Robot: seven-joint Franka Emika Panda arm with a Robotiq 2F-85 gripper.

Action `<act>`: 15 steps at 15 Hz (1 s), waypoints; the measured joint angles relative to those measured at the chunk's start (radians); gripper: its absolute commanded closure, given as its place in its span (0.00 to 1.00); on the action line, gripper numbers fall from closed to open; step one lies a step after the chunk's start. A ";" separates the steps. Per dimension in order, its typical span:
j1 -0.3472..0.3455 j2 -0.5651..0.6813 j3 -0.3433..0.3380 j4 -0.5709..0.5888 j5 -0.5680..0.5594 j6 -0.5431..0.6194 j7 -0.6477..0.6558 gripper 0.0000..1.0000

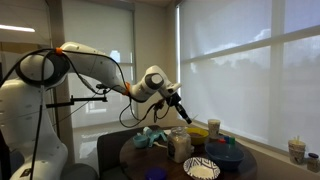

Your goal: Use the white plastic spoon to put some of the contents of the glass jar onto the white plate

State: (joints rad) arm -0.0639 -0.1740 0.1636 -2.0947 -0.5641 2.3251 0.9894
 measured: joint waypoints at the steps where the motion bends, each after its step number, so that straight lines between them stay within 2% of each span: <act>1: 0.004 0.007 0.001 0.000 -0.011 0.007 0.013 0.97; 8: 0.038 0.040 0.005 -0.001 -0.090 0.022 0.087 0.97; 15: 0.047 0.042 0.004 -0.007 -0.091 0.017 0.090 0.97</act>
State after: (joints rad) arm -0.0169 -0.1325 0.1681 -2.1019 -0.6554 2.3425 1.0795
